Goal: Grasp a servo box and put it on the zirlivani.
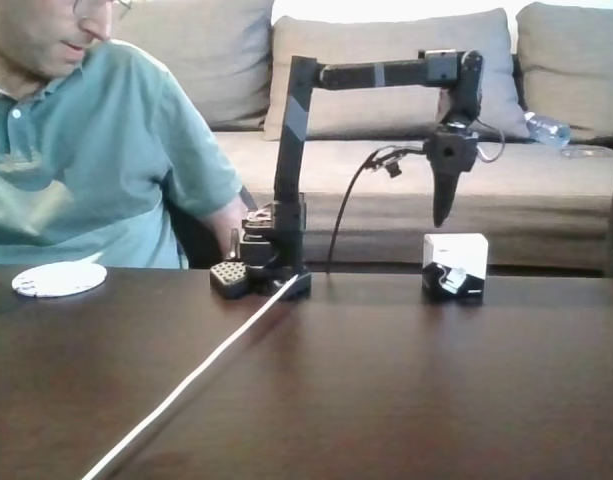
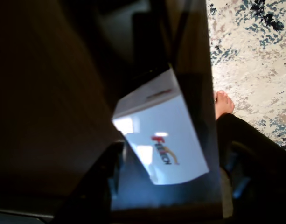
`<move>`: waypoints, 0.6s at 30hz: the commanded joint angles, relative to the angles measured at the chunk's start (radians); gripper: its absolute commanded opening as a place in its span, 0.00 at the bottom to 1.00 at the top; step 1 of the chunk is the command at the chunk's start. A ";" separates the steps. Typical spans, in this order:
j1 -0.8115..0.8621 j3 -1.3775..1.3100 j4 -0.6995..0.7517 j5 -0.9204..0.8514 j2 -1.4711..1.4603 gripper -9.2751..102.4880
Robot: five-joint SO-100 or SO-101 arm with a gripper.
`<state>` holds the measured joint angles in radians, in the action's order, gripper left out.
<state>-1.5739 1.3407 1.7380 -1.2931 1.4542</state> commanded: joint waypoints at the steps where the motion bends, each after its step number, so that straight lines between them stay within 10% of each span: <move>1: 0.005 -0.009 0.067 -0.015 0.051 0.35; 18: 0.092 -0.140 0.067 -0.163 -0.106 0.37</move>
<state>-1.5278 1.2916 1.7380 -1.4373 1.3852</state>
